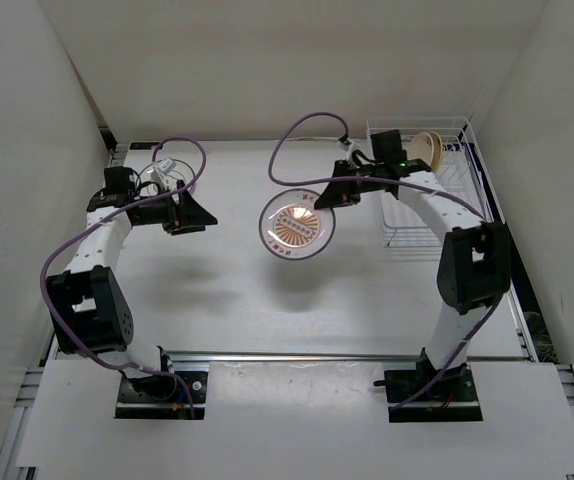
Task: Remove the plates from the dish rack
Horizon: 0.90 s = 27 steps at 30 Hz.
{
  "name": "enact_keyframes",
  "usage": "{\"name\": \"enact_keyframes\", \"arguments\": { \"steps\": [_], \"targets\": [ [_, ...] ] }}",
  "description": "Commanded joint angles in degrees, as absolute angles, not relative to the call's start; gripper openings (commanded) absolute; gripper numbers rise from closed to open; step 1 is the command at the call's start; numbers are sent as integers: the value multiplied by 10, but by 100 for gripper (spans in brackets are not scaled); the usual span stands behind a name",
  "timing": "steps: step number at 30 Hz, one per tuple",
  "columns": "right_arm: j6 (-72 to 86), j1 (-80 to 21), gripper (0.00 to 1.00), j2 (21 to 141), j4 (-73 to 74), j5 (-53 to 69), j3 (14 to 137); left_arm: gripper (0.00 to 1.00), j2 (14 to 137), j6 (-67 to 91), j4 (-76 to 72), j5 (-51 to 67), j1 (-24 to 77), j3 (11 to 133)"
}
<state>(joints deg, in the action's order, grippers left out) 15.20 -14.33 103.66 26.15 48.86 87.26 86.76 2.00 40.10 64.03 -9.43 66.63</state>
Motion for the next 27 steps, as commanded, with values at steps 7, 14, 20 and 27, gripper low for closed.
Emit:
{"name": "enact_keyframes", "arguments": {
  "steps": [7,14,20,27],
  "targets": [
    [206,-237,0,1142,193,570,981,100,898,24,396,692,-97,697],
    [233,-284,0,1200,164,570,1046,100,909,24,396,692,-91,702],
    [252,-307,0,1236,143,570,1105,100,919,24,396,686,-86,702],
    [277,-330,0,1268,127,564,1151,85,936,24,396,681,-86,708]
  ]
}}
